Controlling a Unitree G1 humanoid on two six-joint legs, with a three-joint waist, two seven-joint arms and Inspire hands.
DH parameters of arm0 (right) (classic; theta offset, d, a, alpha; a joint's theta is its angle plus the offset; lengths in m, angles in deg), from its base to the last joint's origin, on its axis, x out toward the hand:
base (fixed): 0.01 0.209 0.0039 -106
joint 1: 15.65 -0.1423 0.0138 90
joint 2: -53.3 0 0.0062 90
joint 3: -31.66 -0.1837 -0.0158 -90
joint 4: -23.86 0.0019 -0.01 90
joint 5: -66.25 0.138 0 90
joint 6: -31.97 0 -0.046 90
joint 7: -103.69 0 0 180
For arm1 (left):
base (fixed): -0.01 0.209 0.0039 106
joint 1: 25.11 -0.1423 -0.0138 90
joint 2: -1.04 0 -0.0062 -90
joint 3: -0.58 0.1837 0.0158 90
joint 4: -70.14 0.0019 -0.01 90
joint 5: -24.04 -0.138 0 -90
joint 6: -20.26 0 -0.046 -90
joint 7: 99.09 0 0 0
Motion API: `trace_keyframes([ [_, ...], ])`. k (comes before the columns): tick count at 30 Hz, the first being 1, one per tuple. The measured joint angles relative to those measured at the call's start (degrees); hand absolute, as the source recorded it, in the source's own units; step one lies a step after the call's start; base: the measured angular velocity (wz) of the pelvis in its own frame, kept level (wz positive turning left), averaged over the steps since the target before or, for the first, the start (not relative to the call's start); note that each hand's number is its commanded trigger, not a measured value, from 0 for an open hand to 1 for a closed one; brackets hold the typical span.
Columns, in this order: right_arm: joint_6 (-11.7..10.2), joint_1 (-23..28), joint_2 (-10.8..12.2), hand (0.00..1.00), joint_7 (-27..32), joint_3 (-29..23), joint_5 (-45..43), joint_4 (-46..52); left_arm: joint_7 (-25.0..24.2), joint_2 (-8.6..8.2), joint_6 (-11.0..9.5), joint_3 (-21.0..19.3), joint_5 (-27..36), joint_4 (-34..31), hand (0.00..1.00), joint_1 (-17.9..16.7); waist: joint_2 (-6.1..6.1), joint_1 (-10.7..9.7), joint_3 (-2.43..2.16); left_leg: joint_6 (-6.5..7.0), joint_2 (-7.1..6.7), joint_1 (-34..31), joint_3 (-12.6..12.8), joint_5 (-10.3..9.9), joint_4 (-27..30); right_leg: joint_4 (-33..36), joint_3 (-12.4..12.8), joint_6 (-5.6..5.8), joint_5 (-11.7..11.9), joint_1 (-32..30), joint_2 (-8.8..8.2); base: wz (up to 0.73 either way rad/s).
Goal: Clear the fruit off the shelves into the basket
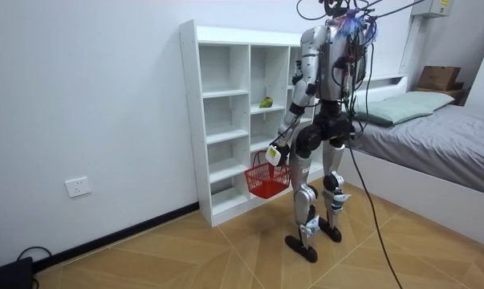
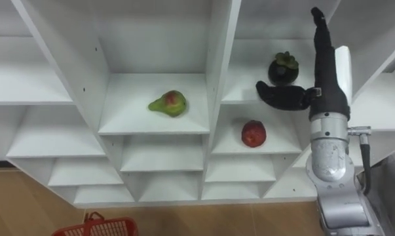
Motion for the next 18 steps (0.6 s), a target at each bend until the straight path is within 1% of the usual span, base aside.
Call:
trace_keyframes([
  [2, 0.0, -0.1, 0.0, 0.00, -0.4, 0.0, -0.1, -0.1, -0.1, 0.00, 0.0, 0.0, 0.0, 0.0, 1.00, 0.0, -0.03, 0.0, -0.02, 0.00, 0.00, 0.0, 0.0, 0.0, 0.0, 0.0, -0.1, 0.00, 0.0, 0.0, 0.00, 0.00],
  [7, 0.1, -0.4, 0.0, 0.00, -1.9, -0.1, -0.4, -2.1, -0.2, -0.28, 0.0, -0.5, 0.0, 0.0, 1.00, 0.0, -0.42, 1.2, -0.31, 0.00, 0.01, 0.2, -0.3, 0.0, 0.0, 0.1, -0.1, -0.02, 0.0, 0.2, -0.03, 0.00],
  [13, 1.6, -2.7, 0.0, 0.00, -2.4, -0.1, 0.2, -4.8, -0.1, -0.23, 0.0, -0.7, 0.1, -0.6, 1.00, -0.7, -0.97, 1.4, -0.21, 0.01, -0.04, 0.1, -0.7, 0.0, 0.2, 0.3, -0.6, -0.04, 0.0, 0.4, -0.14, 0.03],
  [14, 2.0, -3.2, -0.1, 0.00, -2.4, -0.1, 0.7, -5.0, -0.1, -0.22, 0.0, -1.1, 0.1, -1.0, 1.00, -0.9, -1.17, 1.4, -0.14, 0.01, -0.05, 0.1, -0.9, 0.0, 0.3, 0.2, -0.6, -0.04, 0.0, 0.4, -0.14, 0.04],
  [16, 2.2, -4.4, -0.2, 0.00, -2.4, -0.1, 1.5, -6.5, -0.1, -0.22, 0.1, -1.9, 0.1, -1.2, 1.00, -1.1, -1.63, 1.4, 0.01, 0.01, -0.07, 0.1, -1.0, 0.0, 0.4, 0.2, -0.7, -0.04, 0.0, 0.4, -0.14, 0.03],
  [18, 2.7, -5.7, -0.3, 0.00, -2.4, -0.6, 1.7, -8.9, -0.1, -0.21, 0.2, -2.9, 0.1, -1.2, 1.00, -1.1, -2.18, 1.3, -0.23, 0.01, -0.12, 0.0, -1.2, 0.0, 0.5, 0.0, -0.8, -0.02, 0.0, 0.3, -0.16, 0.04],
])
